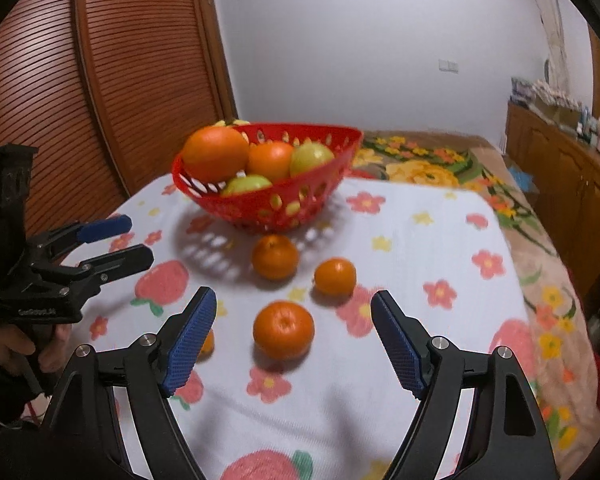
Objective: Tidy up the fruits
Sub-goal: 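Pull both open tools back from the basket toward the small tangerines, then close the left tool on a small tangerine while the right tool closes on another tangerine, then lift and carry the tangerine with the left tool while the right tool carries its tangerine to the basket, then open the left tool over the basket while the right tool releases its tangerine there, then pull both open tools back from the basket toward the remaining tangerines, then close the right tool on a small tangerine while the left tool closes on the other tangerine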
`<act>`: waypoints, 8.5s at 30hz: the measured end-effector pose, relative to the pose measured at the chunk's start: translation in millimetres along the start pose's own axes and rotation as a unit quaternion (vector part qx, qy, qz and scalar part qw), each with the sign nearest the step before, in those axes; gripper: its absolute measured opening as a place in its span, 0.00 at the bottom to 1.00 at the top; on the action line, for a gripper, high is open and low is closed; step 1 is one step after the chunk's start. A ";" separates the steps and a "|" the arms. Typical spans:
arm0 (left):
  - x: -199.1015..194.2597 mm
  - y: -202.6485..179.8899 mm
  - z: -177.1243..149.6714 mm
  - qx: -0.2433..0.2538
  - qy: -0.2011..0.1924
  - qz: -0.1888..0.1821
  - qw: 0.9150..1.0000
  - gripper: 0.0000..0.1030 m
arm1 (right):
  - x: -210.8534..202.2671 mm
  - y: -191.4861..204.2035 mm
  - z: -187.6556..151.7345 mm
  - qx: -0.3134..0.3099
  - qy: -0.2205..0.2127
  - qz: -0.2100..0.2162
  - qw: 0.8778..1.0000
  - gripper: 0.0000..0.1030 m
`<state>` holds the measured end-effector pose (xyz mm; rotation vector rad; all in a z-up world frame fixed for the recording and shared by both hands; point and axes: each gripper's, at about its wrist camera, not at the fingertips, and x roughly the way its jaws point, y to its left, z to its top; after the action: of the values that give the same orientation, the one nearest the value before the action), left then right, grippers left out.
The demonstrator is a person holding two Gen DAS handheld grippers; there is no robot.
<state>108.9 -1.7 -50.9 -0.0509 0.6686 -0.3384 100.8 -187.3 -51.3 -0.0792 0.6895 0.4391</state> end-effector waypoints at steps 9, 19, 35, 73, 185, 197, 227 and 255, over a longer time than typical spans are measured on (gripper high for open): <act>20.0 -11.7 -14.8 0.003 0.042 -0.019 0.999 0.74 | 17.6 -6.1 -9.9 0.008 0.018 0.000 1.000 0.77; 29.0 -22.1 -23.2 0.012 0.077 -0.053 0.996 0.59 | 22.2 -2.2 -16.3 0.008 0.025 0.011 1.000 0.68; 36.1 -24.4 -31.1 0.008 0.101 -0.078 0.992 0.30 | 27.8 0.0 -17.9 0.004 0.033 0.017 0.999 0.63; -5.8 13.0 -1.4 -0.024 0.026 -0.035 0.999 0.30 | 52.5 2.2 -11.2 -0.009 0.074 0.034 0.997 0.45; 53.3 25.5 111.9 0.024 -0.009 -0.024 0.999 0.52 | 49.3 -43.6 86.0 -0.034 0.009 0.011 0.999 0.46; 23.1 22.6 90.6 0.020 -0.016 -0.024 0.999 0.54 | 40.5 -36.0 65.2 -0.017 0.020 -0.003 1.000 0.47; 38.0 -18.8 39.0 0.039 0.032 -0.024 0.998 0.52 | 94.7 -34.9 30.9 -0.035 0.105 0.008 0.994 0.46; 97.8 -32.6 38.4 0.030 0.100 -0.034 0.994 0.49 | 64.6 -44.5 21.8 -0.024 0.084 0.023 0.996 0.37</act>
<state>194.7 -66.5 -74.3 0.0177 0.8554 -0.4331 176.6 -199.3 -78.4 -0.1467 0.8486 0.4974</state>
